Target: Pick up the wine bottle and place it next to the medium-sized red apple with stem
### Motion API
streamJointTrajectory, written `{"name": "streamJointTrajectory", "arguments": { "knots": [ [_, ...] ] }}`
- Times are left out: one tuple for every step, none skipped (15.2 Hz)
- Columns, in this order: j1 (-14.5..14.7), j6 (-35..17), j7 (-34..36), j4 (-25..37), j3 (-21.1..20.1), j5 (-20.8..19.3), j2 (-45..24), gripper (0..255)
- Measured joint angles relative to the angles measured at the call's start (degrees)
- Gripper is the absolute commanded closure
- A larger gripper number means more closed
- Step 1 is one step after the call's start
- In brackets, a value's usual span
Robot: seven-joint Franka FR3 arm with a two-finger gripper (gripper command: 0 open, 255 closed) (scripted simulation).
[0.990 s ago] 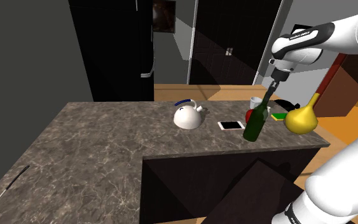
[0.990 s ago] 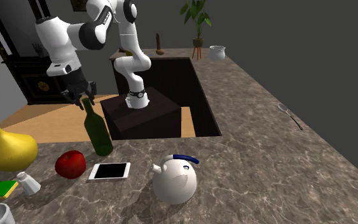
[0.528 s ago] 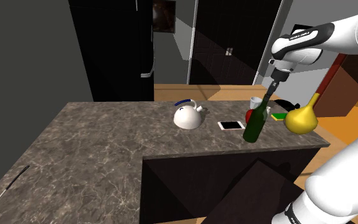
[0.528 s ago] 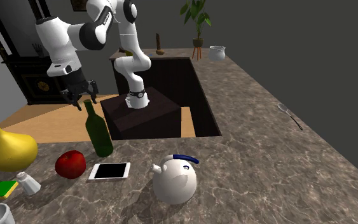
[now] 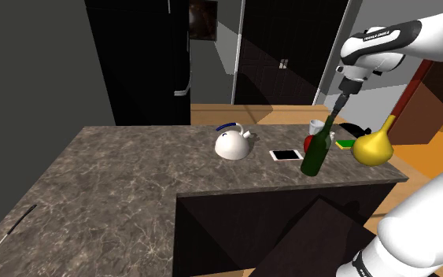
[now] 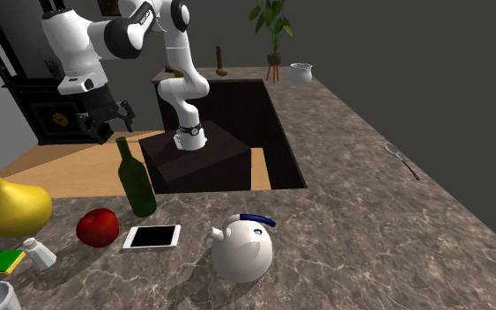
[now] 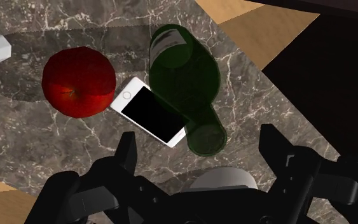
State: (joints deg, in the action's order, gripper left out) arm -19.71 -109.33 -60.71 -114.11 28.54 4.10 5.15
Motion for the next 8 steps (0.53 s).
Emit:
{"name": "streamJointTrajectory", "arguments": {
  "knots": [
    [-0.1,1.2,0.2,0.6,0.0,-0.4,0.7,0],
    [-0.1,2.1,0.2,1.4,0.0,-0.4,0.8,0],
    [-0.1,2.5,0.3,1.8,0.0,-0.4,0.7,0],
    [0.0,2.7,0.3,2.1,0.0,-0.4,0.7,0],
    [0.0,2.8,0.3,2.2,0.0,-0.4,0.7,0],
    [0.0,2.9,0.3,2.3,0.0,-0.4,0.6,0],
    [0.0,2.9,0.3,2.3,0.0,-0.4,0.6,0],
    [0.0,2.9,0.3,2.3,0.0,-0.4,0.6,0]
  ]
}}
